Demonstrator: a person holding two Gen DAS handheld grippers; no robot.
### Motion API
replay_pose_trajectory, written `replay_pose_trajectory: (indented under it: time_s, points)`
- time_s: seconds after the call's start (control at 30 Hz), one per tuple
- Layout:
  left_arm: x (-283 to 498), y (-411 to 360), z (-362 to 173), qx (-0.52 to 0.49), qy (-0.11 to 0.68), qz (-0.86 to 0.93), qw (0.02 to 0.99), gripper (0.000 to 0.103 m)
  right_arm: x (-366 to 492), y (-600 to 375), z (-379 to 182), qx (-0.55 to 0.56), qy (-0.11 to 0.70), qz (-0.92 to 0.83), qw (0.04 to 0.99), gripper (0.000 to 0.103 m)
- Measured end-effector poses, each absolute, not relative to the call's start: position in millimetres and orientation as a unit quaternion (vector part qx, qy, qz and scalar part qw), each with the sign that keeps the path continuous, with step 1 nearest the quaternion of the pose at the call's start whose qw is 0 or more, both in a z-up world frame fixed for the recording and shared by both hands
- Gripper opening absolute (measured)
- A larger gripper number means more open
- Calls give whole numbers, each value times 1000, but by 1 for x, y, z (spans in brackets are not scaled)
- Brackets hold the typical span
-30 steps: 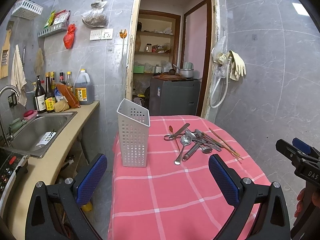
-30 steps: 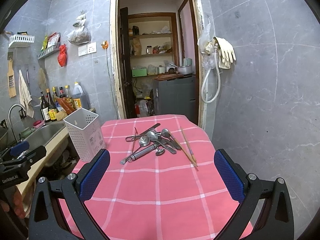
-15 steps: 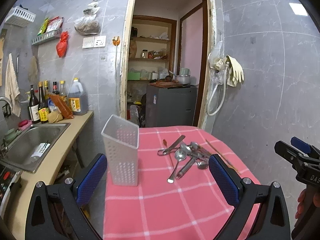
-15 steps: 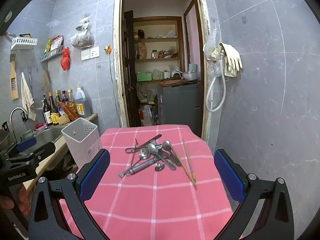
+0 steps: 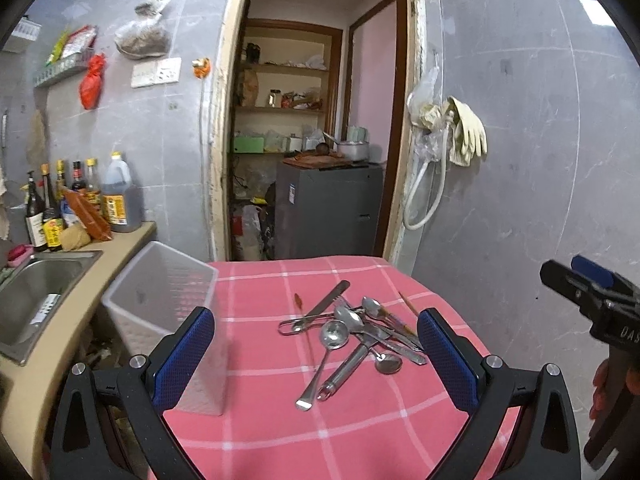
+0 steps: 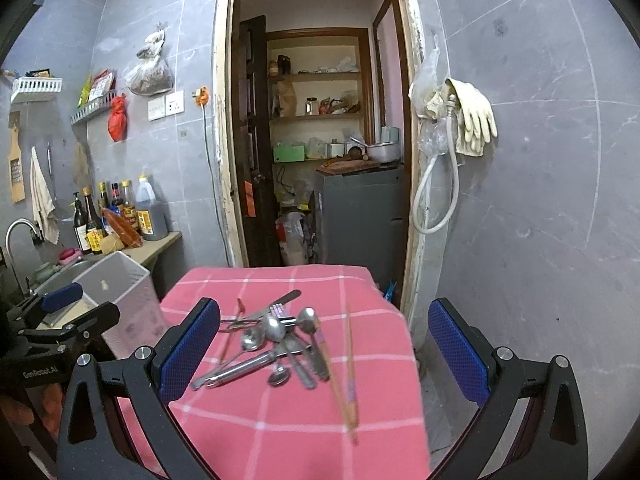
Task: Organize utensils
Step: 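Grasp the wooden chopsticks with the right tool while the left tool grasps the small gold spoon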
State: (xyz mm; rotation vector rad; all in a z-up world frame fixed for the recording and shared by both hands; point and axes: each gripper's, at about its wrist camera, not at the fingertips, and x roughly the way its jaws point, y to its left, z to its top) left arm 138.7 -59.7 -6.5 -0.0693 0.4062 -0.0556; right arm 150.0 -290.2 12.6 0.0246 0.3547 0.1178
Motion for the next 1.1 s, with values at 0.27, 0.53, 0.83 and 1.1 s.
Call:
replay_pose_trajectory:
  time_s: [0.27, 0.53, 0.83, 1.1]
  points:
    - [205, -80, -34, -37, 227, -26, 973, 102, 221, -313, -16, 15, 205, 86, 975, 102]
    - [261, -78, -72, -50, 272, 8, 961, 102, 298, -315, -71, 39, 283, 115, 951, 102]
    - [317, -68, -104, -71, 333, 33, 940, 84, 361, -289, -133, 29, 381, 144, 913, 78]
    - [349, -48, -126, -118, 378, 28, 918, 56, 394, -255, -165, 1, 451, 154, 879, 69]
